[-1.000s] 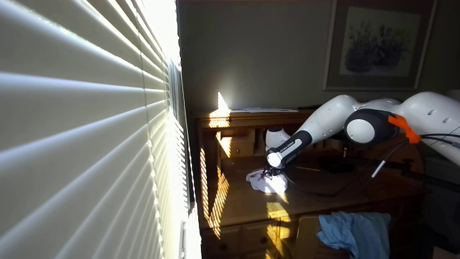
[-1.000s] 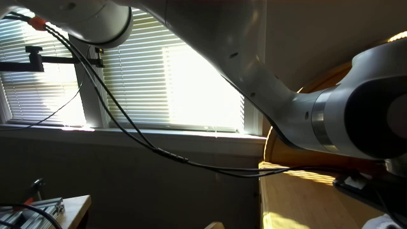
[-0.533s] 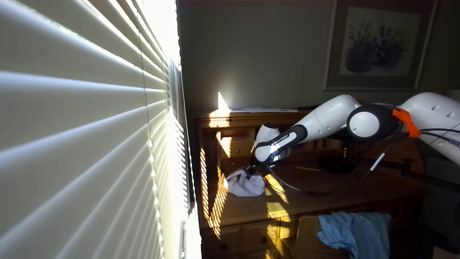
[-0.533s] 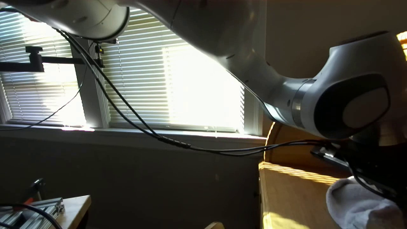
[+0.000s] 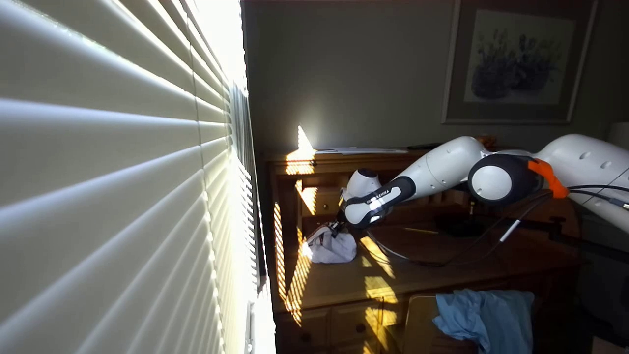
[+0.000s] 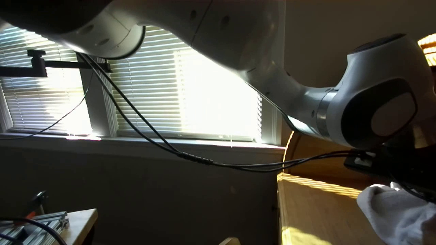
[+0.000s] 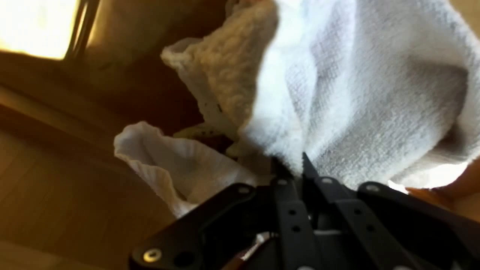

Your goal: Use the white towel to wipe the desktop.

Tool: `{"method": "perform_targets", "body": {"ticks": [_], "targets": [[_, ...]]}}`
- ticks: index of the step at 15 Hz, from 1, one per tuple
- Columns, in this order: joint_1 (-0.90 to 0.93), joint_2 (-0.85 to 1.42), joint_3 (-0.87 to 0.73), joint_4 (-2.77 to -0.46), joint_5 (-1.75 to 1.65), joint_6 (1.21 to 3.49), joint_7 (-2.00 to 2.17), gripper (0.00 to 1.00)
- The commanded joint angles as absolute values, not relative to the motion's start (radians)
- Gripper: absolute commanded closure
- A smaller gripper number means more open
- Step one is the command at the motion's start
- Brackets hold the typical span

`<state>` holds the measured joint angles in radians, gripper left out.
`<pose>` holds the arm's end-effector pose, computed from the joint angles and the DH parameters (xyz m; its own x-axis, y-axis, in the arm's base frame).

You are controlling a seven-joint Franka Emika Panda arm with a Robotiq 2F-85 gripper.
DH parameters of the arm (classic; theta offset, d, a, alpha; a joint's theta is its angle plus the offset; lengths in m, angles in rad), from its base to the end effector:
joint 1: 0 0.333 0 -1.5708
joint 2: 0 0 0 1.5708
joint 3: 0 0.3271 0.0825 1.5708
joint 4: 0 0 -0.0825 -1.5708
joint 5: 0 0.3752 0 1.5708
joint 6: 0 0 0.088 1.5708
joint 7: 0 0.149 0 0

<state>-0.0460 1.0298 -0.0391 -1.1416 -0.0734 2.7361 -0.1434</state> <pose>0.8311 -0.0576 0.2082 0.8418 0.1712 0.5120 0.0969 -0.9809 0.1688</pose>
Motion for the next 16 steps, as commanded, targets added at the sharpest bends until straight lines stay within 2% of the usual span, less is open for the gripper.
{"method": "perform_targets", "body": {"ticks": [1,7,11,12,16], "targets": [[-0.017,1.131,-0.114,-1.012,-0.148,2.848,-0.141,0.98],[-0.053,1.237,-0.033,-0.874,-0.116,2.932,-0.177,0.98],[-0.119,1.206,0.107,-0.949,-0.104,2.996,-0.267,0.98],[-0.07,1.199,0.018,-0.948,-0.116,2.96,-0.189,0.91],[-0.107,1.198,0.08,-0.95,-0.111,2.97,-0.236,0.91]]}}
